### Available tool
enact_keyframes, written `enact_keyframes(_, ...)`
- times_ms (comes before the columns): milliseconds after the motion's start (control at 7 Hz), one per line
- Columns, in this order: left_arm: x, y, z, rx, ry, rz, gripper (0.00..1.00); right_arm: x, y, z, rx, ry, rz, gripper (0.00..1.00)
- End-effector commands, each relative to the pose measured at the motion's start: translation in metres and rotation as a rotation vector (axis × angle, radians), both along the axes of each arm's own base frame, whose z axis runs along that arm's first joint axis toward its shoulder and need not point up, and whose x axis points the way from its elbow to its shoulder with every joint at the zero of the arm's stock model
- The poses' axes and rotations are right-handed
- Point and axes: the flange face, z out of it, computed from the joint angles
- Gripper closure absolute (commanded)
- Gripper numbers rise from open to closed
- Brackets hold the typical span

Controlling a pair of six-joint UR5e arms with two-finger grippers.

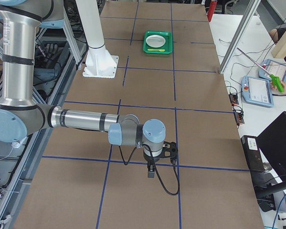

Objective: Place spoon

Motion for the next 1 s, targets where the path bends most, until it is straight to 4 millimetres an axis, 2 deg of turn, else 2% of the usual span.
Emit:
enact_keyframes(0,-0.001,-0.002,-0.011,-0.034,0.048,-0.044,0.0,0.0,0.0,0.0,0.001,0.0,-0.001,0.0)
enact_keyframes(286,-0.001,-0.003,-0.037,-0.086,0.045,-0.048,0.0,0.0,0.0,0.0,0.002,0.0,0.0,0.0)
enact_keyframes(857,-0.002,0.002,-0.038,-0.102,0.04,-0.047,0.0,0.0,0.0,0.0,0.001,0.0,-0.001,0.0)
